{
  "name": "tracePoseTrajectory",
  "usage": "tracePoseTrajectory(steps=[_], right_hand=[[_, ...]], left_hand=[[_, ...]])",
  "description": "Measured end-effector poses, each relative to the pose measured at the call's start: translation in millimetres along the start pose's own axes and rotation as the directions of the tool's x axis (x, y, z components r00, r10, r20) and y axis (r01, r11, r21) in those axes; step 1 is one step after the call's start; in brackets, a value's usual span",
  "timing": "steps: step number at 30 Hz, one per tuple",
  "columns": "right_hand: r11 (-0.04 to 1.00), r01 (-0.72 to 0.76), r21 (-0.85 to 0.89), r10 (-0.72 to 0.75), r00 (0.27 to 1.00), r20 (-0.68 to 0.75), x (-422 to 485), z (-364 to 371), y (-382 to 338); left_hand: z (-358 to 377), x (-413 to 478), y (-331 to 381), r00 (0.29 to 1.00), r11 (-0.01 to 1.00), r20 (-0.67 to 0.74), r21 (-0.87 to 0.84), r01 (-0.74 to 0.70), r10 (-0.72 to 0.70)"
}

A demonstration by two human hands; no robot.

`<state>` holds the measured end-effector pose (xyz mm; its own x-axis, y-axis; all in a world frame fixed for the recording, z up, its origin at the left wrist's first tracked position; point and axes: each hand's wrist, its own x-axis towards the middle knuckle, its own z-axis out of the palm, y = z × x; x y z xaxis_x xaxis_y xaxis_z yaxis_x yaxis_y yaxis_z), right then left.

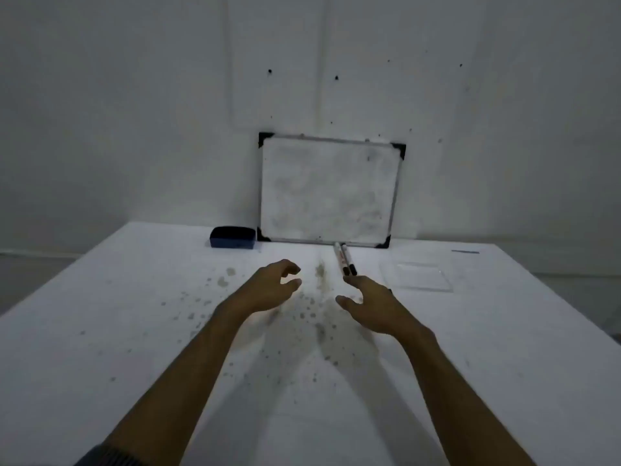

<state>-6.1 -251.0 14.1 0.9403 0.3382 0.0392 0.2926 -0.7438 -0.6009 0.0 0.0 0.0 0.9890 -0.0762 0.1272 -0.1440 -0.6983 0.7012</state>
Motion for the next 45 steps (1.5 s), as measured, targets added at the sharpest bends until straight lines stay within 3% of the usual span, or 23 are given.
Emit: tracePoseTrajectory(steps=[4,6,10,13,21,24,27,29,31,34,36,41,45], right_hand=[[0.987,-0.027,-0.160,0.023,0.999,-0.026,23,16,13],[0.966,-0.059,-0.253,0.033,0.994,-0.107,44,24,22],[0.929,-0.088,-0.359,-0.052,0.931,-0.362,95,33,34],[0.895,-0.166,-0.414,-0.064,0.870,-0.489,130,37,39],[0.818,-0.301,-0.489,0.023,0.868,-0.495,171,46,45],[0.825,-0.281,-0.490,0.002,0.869,-0.495,163,50,36],[0.811,-0.243,-0.533,-0.024,0.895,-0.446,151,48,28],[0.848,-0.234,-0.475,0.003,0.899,-0.438,139,45,21],[0.952,-0.200,-0.230,0.073,0.882,-0.466,122,41,14],[0.974,-0.046,0.220,0.120,0.934,-0.336,87,42,-7],[0.931,0.054,0.360,0.062,0.951,-0.303,65,51,-14],[0.841,0.166,0.516,-0.058,0.974,-0.218,44,66,-13],[0.900,0.157,0.406,-0.100,0.982,-0.158,46,66,-11]], left_hand=[[22,2,-16,0.996,0.994,0.012,0.072,0.083,-0.084],[34,10,-24,0.997,0.994,0.001,0.077,0.082,-0.082],[46,47,-50,0.999,0.949,-0.041,0.315,-0.016,0.030],[51,74,-65,0.993,0.931,-0.077,0.361,-0.060,0.094],[61,85,-77,0.977,0.924,-0.150,0.373,-0.086,0.152],[60,80,-76,0.980,0.933,-0.138,0.349,-0.085,0.141],[54,70,-69,0.982,0.986,-0.150,0.136,-0.092,0.112],[44,61,-58,0.977,0.985,-0.211,-0.170,-0.019,-0.017],[39,53,-47,0.962,0.925,-0.245,-0.378,0.021,-0.122],[41,34,-34,0.966,0.861,-0.226,-0.508,-0.005,-0.127],[45,21,-28,0.970,0.856,-0.223,-0.517,-0.031,-0.100],[34,13,-20,0.983,0.785,-0.173,-0.617,-0.062,-0.058],[29,8,-16,0.968,0.804,-0.238,-0.589,-0.084,-0.074]])
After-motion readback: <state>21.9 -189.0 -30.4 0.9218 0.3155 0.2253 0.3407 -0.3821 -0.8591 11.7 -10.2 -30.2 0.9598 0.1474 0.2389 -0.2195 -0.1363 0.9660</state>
